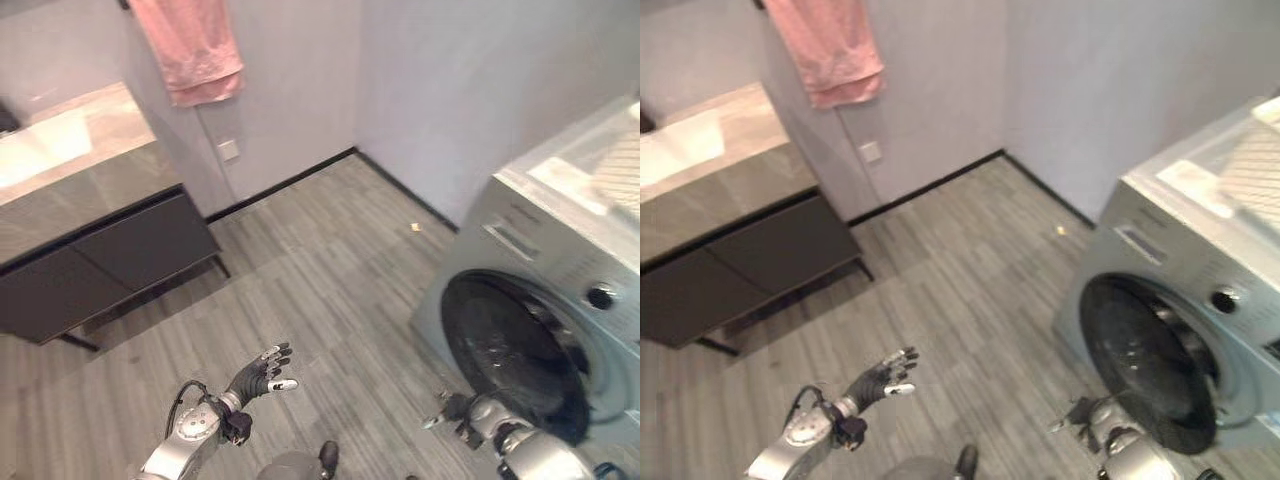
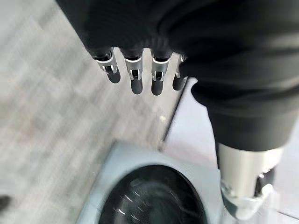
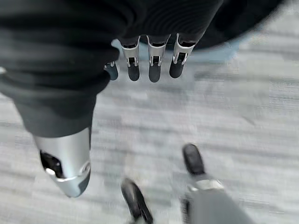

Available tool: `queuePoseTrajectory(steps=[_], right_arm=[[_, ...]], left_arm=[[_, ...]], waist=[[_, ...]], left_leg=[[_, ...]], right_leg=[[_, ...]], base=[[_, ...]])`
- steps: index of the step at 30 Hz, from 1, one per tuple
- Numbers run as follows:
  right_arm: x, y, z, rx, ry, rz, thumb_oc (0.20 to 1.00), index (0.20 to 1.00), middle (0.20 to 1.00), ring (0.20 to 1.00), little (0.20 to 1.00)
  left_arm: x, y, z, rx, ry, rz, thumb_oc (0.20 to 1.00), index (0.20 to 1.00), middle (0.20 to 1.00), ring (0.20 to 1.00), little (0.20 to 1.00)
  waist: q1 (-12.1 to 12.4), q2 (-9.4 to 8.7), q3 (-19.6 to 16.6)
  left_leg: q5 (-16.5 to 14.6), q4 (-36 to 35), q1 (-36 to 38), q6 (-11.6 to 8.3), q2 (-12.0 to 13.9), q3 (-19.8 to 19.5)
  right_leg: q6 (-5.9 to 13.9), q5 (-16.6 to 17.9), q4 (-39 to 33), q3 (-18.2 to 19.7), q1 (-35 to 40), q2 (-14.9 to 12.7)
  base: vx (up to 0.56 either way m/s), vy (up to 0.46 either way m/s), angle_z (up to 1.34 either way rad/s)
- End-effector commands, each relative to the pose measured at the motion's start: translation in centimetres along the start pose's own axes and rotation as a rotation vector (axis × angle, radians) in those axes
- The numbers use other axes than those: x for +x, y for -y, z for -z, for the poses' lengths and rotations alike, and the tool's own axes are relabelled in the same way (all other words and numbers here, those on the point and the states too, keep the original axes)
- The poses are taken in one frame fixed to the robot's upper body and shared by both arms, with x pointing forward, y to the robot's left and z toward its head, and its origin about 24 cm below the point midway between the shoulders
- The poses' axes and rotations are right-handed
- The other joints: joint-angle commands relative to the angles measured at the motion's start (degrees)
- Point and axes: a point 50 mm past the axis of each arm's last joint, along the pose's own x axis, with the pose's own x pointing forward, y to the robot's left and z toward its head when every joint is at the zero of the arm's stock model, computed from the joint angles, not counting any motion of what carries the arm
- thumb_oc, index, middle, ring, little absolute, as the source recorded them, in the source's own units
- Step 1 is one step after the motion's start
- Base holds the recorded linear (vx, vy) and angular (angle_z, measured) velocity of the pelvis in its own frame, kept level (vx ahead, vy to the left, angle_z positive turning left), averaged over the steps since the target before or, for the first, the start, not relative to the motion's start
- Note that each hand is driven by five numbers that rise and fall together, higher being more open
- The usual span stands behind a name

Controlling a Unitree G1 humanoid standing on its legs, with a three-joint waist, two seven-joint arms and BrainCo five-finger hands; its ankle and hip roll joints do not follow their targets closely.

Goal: Grab the laundry basket,head to the washer,open it,put in the laundry and shut it.

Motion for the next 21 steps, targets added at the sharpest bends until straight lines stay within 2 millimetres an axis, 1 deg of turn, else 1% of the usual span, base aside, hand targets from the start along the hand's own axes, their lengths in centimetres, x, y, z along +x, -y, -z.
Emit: queuePoseTrajectory(steps=[1,2,3,4,5,6,7,10,11,13,14,15,16,17,18,19,20,21], right_arm=[[-1.1,5.8,0.3,0.199,-0.034,0.206,1.000,1.000,1.000,1.000,1.000],[-1.8,8.4,0.7,0.284,-0.032,0.286,1.000,1.000,1.000,1.000,1.000],[-3.4,12.3,1.8,0.428,-0.033,0.407,1.000,1.000,1.000,1.000,1.000],[-3.4,12.3,1.8,0.428,-0.033,0.408,1.000,1.000,1.000,1.000,1.000],[-4.3,14.1,2.4,0.494,-0.029,0.462,1.000,1.000,1.000,1.000,1.000],[-5.2,15.6,2.8,0.537,-0.027,0.500,1.000,1.000,1.000,1.000,1.000],[-6.5,17.6,3.6,0.606,-0.021,0.562,1.000,1.000,1.000,1.000,1.000],[-9.0,20.7,5.1,0.706,-0.023,0.657,1.000,1.000,1.000,1.000,1.000],[-10.6,22.4,6.0,0.737,-0.029,0.719,1.000,1.000,1.000,1.000,1.000],[-10.6,22.4,5.9,0.736,-0.028,0.720,1.000,1.000,1.000,1.000,1.000],[-11.6,23.3,6.5,0.754,-0.028,0.757,1.000,1.000,1.000,1.000,1.000],[-13.1,24.7,7.0,0.761,-0.024,0.813,1.000,1.000,1.000,1.000,1.000],[-13.7,25.4,6.7,0.754,-0.009,0.839,1.000,1.000,1.000,1.000,1.000],[-14.1,26.0,6.0,0.738,0.019,0.867,1.000,1.000,1.000,1.000,1.000],[-13.8,25.9,5.2,0.717,0.050,0.864,1.000,1.000,1.000,1.000,1.000],[-12.6,25.2,4.0,0.672,0.084,0.828,1.000,1.000,1.000,1.000,1.000],[-12.6,25.1,4.0,0.672,0.084,0.827,1.000,1.000,1.000,1.000,1.000],[-11.8,24.5,3.4,0.654,0.098,0.802,1.000,1.000,1.000,1.000,1.000]], left_arm=[[0.1,1.2,-3.5,0.032,0.156,0.087,1.000,1.000,1.000,1.000,1.000],[0.0,1.2,-4.0,0.031,0.174,0.091,1.000,1.000,1.000,1.000,1.000],[0.1,1.1,-4.6,0.023,0.198,0.093,1.000,1.000,1.000,1.000,1.000],[0.1,1.2,-4.6,0.023,0.199,0.094,1.000,1.000,1.000,1.000,1.000],[0.0,0.9,-4.9,0.026,0.209,0.085,1.000,1.000,1.000,1.000,1.000],[-0.1,0.8,-5.1,0.024,0.217,0.076,1.000,1.000,1.000,1.000,1.000],[-0.1,0.5,-5.3,0.020,0.226,0.062,1.000,1.000,1.000,1.000,1.000],[-0.3,-0.2,-5.6,0.018,0.241,0.021,1.000,1.000,1.000,1.000,1.000],[-0.5,-0.7,-5.6,0.016,0.245,-0.012,1.000,1.000,1.000,1.000,1.000],[-0.5,-0.7,-5.7,0.015,0.245,-0.012,1.000,1.000,1.000,1.000,1.000],[-0.6,-0.9,-5.6,0.015,0.244,-0.029,1.000,1.000,1.000,1.000,1.000],[-0.9,-1.4,-5.6,0.009,0.251,-0.055,1.000,1.000,1.000,1.000,1.000],[-1.0,-1.6,-5.5,0.009,0.250,-0.067,1.000,1.000,1.000,1.000,1.000],[-1.2,-1.8,-5.4,-0.006,0.255,-0.085,1.000,1.000,1.000,1.000,1.000],[-1.2,-2.0,-5.1,-0.016,0.250,-0.106,1.000,1.000,1.000,1.000,1.000],[-1.3,-2.3,-4.7,-0.031,0.248,-0.127,1.000,1.000,1.000,1.000,1.000],[-1.3,-2.3,-4.7,-0.031,0.248,-0.128,1.000,1.000,1.000,1.000,1.000],[-1.5,-2.5,-4.5,-0.035,0.246,-0.141,1.000,1.000,1.000,1.000,1.000]], waist=[[0.34,-2.77,2.43],[0.27,-2.14,3.38],[-0.07,-0.93,4.34],[-0.05,-0.89,4.26],[-0.24,-0.07,4.63],[-0.42,0.37,5.01],[-0.77,1.12,5.53],[-1.24,2.30,6.36],[-1.43,2.88,6.31],[-1.39,2.91,6.22],[-1.62,3.12,6.27],[-2.06,3.45,6.20],[-2.23,3.42,6.16],[-2.59,3.33,6.12],[-2.99,2.98,6.00],[-3.66,2.12,5.70],[-3.63,2.07,5.74],[-3.85,1.56,5.57]], left_leg=[[-4.19,7.04,-7.36,-4.35,0.58,-0.20],[-3.72,7.04,-9.10,-4.59,-0.04,-0.41],[-2.61,6.63,-12.05,-5.10,-0.82,-0.81],[-2.58,6.64,-12.18,-5.10,-0.82,-0.84],[-1.87,5.58,-12.96,-5.41,-1.06,-0.90],[-1.02,4.76,-13.95,-5.65,-1.05,-0.87],[0.06,3.60,-15.05,-6.03,-0.89,-0.85],[2.64,0.61,-17.21,-6.88,-0.35,-0.85],[4.28,-1.83,-17.97,-7.29,0.30,-0.51],[4.41,-2.01,-18.02,-7.31,0.33,-0.48],[5.52,-3.54,-18.06,-7.64,0.65,-0.49],[6.70,-5.85,-17.71,-7.95,1.06,-0.41],[6.99,-6.69,-17.50,-8.09,1.20,-0.21],[7.35,-7.87,-16.97,-8.21,1.53,0.20],[7.36,-8.46,-16.48,-8.22,1.88,0.37],[6.99,-8.78,-15.37,-8.02,2.56,1.01],[6.97,-8.82,-15.27,-8.02,2.59,1.08],[6.63,-8.61,-14.64,-7.81,2.90,1.19]], right_leg=[[1.36,4.23,-5.07,-1.29,4.51,0.29],[1.71,5.08,-5.53,-1.55,3.53,0.03],[1.84,5.62,-6.43,-1.72,1.56,0.05],[1.83,5.64,-6.42,-1.75,1.45,0.06],[2.01,5.85,-6.87,-1.83,0.43,0.12],[2.00,5.98,-7.19,-1.71,-0.56,0.17],[2.07,5.99,-7.08,-1.37,-2.24,0.31],[1.65,5.49,-6.68,-0.34,-5.47,0.97],[1.67,5.30,-6.46,-0.16,-7.18,1.29],[1.65,5.30,-6.39,-0.10,-7.37,1.30],[1.58,5.11,-6.34,0.12,-8.01,1.65],[1.51,5.05,-6.36,0.73,-8.88,2.13],[1.46,5.03,-6.45,1.02,-9.13,2.36],[1.47,5.12,-6.80,1.53,-9.31,2.71],[1.34,5.04,-7.05,2.02,-9.27,3.09],[1.10,4.95,-7.54,2.89,-8.80,3.82],[1.09,4.96,-7.58,2.96,-8.75,3.84],[0.87,4.80,-7.45,3.44,-8.54,4.19]], base=[[-0.15,0.007,0.34],[-0.28,0.014,0.49],[-0.20,0.006,0.51],[-0.17,0.017,0.45],[-0.09,0.002,0.72],[-0.14,-0.001,0.57],[-0.12,-0.002,0.28],[-0.09,-0.010,-0.19],[-0.06,-0.022,-0.13],[-0.02,-0.024,-0.08],[-0.01,-0.032,-0.07],[0.00,-0.038,-0.08],[0.02,-0.018,-0.10],[0.02,-0.026,-0.06],[0.05,-0.047,-0.24],[0.04,-0.048,-0.32],[0.05,-0.050,-0.44],[0.03,-0.049,-0.36]])
